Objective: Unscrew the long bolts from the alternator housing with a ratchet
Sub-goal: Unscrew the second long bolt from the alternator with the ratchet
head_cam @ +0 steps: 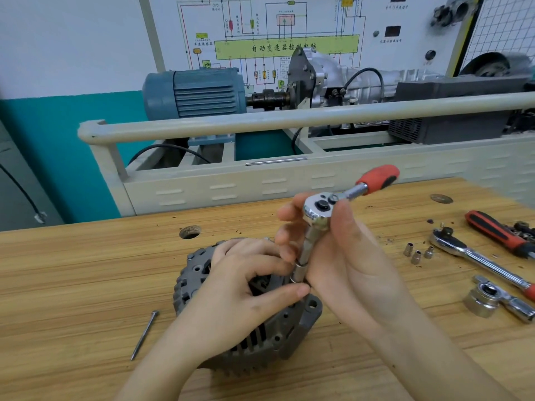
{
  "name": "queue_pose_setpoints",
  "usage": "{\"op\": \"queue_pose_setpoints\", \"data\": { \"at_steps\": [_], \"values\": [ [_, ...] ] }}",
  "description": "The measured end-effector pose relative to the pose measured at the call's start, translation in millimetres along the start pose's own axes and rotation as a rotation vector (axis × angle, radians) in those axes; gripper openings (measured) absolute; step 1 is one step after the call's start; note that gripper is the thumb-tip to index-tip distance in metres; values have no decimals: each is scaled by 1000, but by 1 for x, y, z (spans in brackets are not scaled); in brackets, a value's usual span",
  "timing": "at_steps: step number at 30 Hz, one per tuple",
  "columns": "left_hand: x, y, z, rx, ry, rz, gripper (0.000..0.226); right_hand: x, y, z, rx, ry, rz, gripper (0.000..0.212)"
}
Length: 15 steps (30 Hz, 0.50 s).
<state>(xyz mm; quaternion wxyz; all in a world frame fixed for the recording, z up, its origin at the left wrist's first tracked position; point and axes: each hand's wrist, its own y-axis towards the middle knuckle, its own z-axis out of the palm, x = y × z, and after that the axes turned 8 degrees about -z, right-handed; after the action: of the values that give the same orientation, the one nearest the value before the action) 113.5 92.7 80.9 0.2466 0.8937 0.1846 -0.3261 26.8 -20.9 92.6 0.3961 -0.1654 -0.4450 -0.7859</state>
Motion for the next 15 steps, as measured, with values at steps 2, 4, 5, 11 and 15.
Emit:
{"op": "queue_pose_setpoints", "data": {
  "at_steps": [2, 4, 5, 11, 15],
  "values": [
    [-2, 0, 1, -41, -22, -18, 19, 0, 0, 0, -3, -13, -20, 31],
    [-2, 0, 3, -67, -25, -28, 20, 0, 0, 1, -17, -33, -42, 30],
    [-2, 0, 3, -69, -22, -29, 21, 0, -1, 1, -25, -36, -50, 30],
    [0, -1, 1, -14, -11, 7, 37, 0, 1, 1, 47, 0, 12, 32],
    [2, -2, 1, 0, 64, 11, 46, 0, 3, -1, 69, 43, 51, 35]
  ]
}}
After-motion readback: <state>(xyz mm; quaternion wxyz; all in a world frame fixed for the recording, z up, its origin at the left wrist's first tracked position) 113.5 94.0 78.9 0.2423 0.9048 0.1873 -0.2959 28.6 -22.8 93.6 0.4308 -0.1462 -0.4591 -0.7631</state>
